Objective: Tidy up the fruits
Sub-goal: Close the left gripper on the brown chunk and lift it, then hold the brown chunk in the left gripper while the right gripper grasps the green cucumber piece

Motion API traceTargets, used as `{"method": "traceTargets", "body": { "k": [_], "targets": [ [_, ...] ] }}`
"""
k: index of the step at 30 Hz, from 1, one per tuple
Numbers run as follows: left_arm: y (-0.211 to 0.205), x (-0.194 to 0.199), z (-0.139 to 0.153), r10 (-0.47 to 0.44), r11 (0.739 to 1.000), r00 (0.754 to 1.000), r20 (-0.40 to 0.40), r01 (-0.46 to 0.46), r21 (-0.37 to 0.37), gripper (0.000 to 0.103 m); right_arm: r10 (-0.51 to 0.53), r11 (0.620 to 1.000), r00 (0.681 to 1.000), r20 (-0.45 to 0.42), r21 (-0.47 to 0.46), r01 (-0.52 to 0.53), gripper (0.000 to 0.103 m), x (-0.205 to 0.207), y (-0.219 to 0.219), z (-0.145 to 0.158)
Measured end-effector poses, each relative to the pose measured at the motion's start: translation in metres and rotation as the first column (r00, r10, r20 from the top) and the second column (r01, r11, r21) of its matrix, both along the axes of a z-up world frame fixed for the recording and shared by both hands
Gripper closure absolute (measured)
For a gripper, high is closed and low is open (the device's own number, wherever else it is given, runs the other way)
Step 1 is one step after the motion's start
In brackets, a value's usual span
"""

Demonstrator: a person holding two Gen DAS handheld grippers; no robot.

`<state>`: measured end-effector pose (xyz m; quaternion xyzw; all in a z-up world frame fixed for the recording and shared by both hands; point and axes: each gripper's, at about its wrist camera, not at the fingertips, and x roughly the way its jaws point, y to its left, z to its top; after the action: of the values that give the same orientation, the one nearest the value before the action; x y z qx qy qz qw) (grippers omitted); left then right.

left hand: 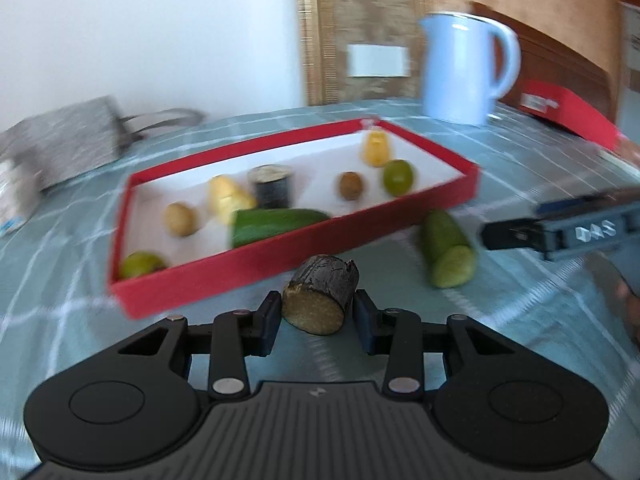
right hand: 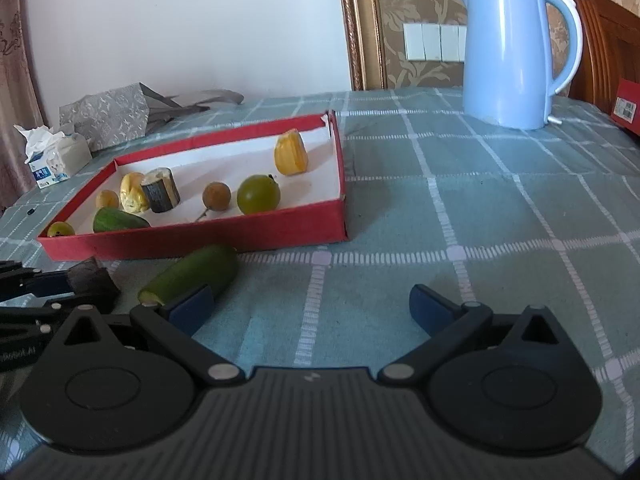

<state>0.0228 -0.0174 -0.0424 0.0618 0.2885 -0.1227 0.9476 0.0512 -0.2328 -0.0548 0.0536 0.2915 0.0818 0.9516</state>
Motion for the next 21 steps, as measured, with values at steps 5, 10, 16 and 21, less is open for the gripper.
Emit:
{"method": "traceTargets", "body": {
  "k": [5, 10, 16, 21],
  "targets": [
    [0.014, 0.000, 0.000, 0.145, 0.987, 0.989, -0.021, -0.146, -0.069, 0.065, 0.064, 0.998, 0.996, 0.059, -0.025, -0.062, 0.000, -0.011, 0.016, 0.005],
    [0.021, 0.002, 0.001, 0.215, 0.972, 0.976, -0.027, -0.216, -0.092, 0.065, 0.075, 0.997, 0.994, 0.082, -0.028, -0.073, 0.000, -0.017, 0.030, 0.007],
    [0.026, 0.002, 0.001, 0.251, 0.962, 0.967, -0.029, -0.253, -0.100, 0.064, 0.071, 0.997, 0.995, 0.064, -0.029, -0.069, 0.000, -0.016, 0.049, 0.005],
    [0.025, 0.002, 0.001, 0.249, 0.962, 0.968, -0.030, -0.251, -0.106, 0.064, 0.063, 0.997, 0.997, 0.045, -0.053, -0.061, 0.000, -0.011, 0.068, 0.003]
  ]
}}
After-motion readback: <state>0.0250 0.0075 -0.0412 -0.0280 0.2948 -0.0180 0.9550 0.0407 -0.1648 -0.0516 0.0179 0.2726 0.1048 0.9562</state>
